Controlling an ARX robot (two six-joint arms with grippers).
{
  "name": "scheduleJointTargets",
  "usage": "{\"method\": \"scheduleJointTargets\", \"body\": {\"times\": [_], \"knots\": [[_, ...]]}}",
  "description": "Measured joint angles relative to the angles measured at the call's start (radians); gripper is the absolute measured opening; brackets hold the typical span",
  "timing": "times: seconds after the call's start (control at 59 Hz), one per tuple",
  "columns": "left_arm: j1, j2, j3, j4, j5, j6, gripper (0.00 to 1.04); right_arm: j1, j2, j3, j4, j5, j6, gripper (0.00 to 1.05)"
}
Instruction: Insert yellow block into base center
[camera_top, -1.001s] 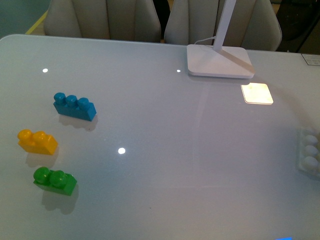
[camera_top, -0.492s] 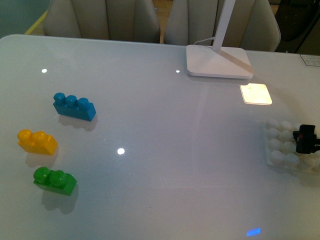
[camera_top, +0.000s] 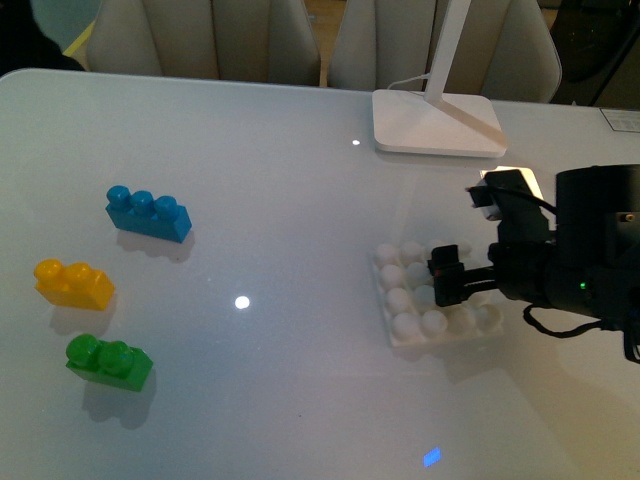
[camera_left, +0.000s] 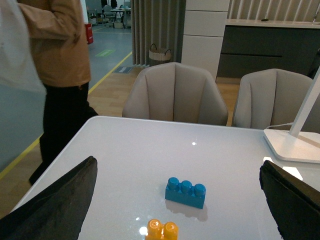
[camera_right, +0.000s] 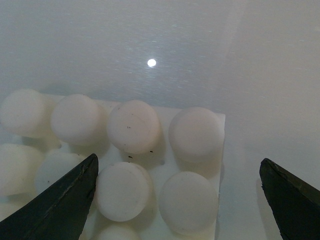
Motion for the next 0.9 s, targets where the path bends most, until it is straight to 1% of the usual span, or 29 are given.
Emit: {"method": "scheduleJointTargets", "body": {"times": [0.22,0.458,0.644,0.899], "knots": [[0.000,0.000,0.000,0.000,0.000,0.000,0.97,0.109,0.027,0.069,-0.041,0.045,0.126,0.96],[0.000,0.000,0.000,0.000,0.000,0.000,0.97,0.216,0.061,0.177,-0.108,0.143,0.267,0.96],[0.000,0.000,0.000,0.000,0.000,0.000,0.97,0.277,0.083,0.255,-0.172,0.191,0.338,0.96],[0.000,0.000,0.000,0.000,0.000,0.000,0.97,0.356,0.104,0.337,-0.237,0.219,0.385,0.96]]}}
